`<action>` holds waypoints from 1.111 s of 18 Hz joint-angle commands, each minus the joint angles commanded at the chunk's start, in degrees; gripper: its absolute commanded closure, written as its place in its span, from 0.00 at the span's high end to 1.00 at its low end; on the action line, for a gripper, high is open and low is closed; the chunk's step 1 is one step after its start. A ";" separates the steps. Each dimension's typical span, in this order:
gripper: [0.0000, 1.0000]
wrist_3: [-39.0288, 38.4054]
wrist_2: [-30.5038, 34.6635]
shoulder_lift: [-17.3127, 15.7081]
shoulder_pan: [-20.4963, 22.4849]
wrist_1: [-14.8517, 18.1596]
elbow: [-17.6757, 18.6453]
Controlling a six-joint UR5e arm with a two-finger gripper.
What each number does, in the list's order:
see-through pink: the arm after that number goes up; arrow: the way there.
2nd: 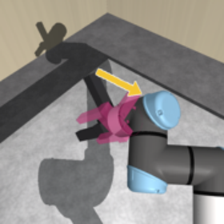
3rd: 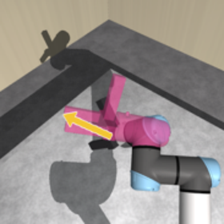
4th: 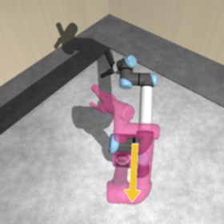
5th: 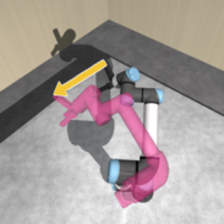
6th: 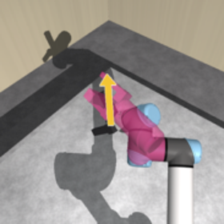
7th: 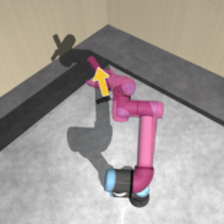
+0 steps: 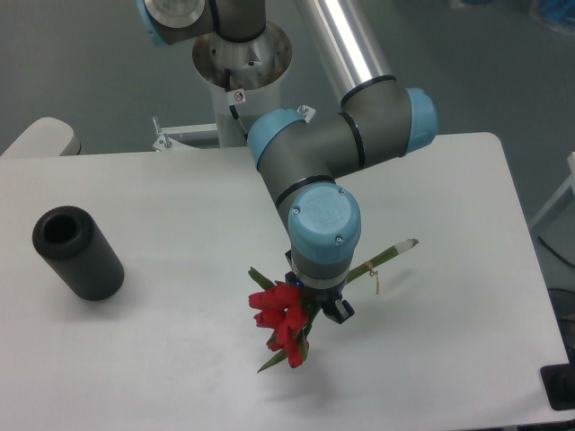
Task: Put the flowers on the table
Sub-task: 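Lower the held red tulip bunch toward the table surface with the gripper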
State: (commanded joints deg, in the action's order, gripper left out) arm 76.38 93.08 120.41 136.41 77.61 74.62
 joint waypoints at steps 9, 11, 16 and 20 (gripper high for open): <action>0.05 0.35 0.35 -2.37 -0.53 -2.02 5.88; 0.05 -0.44 2.10 -3.25 -1.84 -3.16 9.21; 0.04 1.23 2.11 -7.99 -1.49 -6.49 17.82; 0.05 3.51 2.11 -9.14 -1.49 -10.89 23.19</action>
State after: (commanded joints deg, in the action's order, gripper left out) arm 79.89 95.19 111.27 134.91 66.71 97.81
